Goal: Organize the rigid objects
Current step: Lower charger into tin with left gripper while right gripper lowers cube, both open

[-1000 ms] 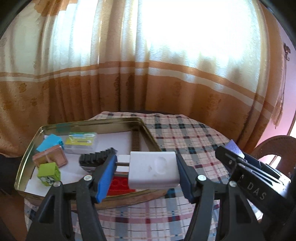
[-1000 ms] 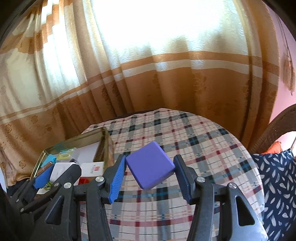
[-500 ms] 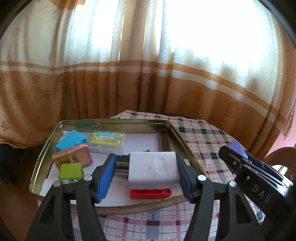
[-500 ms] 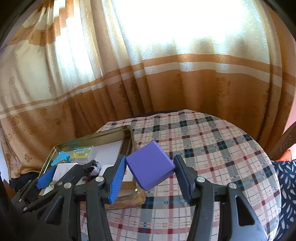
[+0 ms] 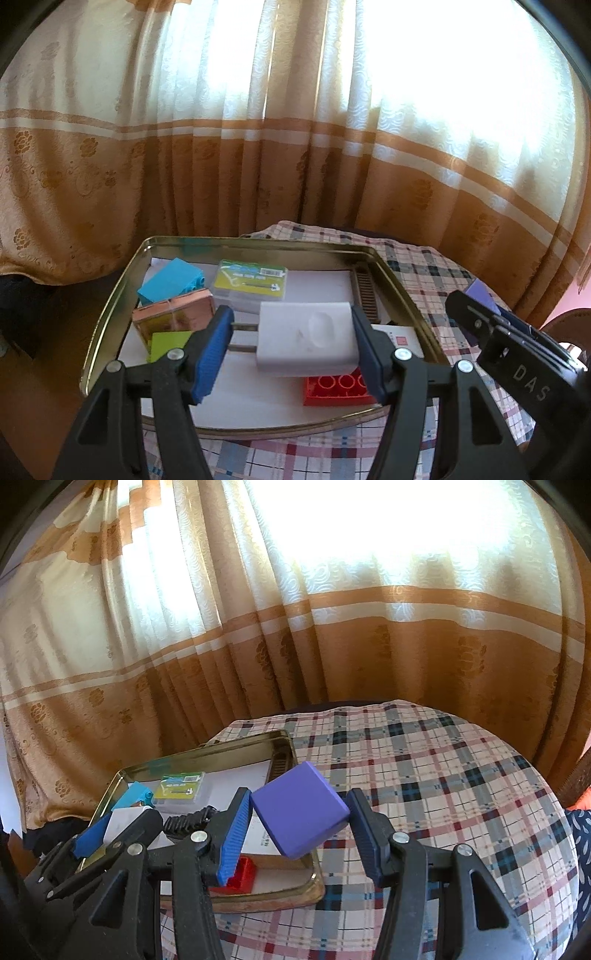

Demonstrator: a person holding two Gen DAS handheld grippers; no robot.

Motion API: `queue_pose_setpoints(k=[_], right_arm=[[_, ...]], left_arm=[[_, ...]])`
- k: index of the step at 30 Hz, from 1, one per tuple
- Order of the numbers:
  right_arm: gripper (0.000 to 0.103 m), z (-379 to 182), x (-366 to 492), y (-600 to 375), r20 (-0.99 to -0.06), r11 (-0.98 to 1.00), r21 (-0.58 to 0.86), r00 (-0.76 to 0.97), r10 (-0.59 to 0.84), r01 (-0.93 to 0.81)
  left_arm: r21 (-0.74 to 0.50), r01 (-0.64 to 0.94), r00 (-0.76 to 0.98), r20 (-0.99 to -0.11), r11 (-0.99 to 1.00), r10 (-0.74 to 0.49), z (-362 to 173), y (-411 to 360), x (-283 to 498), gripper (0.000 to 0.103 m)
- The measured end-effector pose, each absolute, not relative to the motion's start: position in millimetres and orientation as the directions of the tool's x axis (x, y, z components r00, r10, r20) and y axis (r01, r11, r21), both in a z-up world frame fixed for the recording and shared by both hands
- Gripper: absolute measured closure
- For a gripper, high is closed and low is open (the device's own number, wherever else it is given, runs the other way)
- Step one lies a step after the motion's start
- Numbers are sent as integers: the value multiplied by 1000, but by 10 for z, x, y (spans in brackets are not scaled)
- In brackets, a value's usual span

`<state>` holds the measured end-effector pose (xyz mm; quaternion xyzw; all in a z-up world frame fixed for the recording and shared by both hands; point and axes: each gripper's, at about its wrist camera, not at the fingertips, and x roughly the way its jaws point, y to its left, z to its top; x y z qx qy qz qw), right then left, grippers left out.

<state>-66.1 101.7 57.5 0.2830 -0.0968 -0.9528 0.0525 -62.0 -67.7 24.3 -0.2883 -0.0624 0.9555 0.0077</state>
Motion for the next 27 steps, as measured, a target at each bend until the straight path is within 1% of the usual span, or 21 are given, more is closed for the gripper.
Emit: queue_pose_setpoints(k=[19, 27], right_arm=[[47, 531, -906, 839, -538, -973, 219, -824, -178, 67], [47, 530, -1031, 802, -540, -977, 205, -825, -165, 61]], left_arm=[[-112, 83, -818, -575, -990, -4, 164, -884, -790, 39], [-99, 104, -803, -596, -990, -25, 102, -953, -888, 39]])
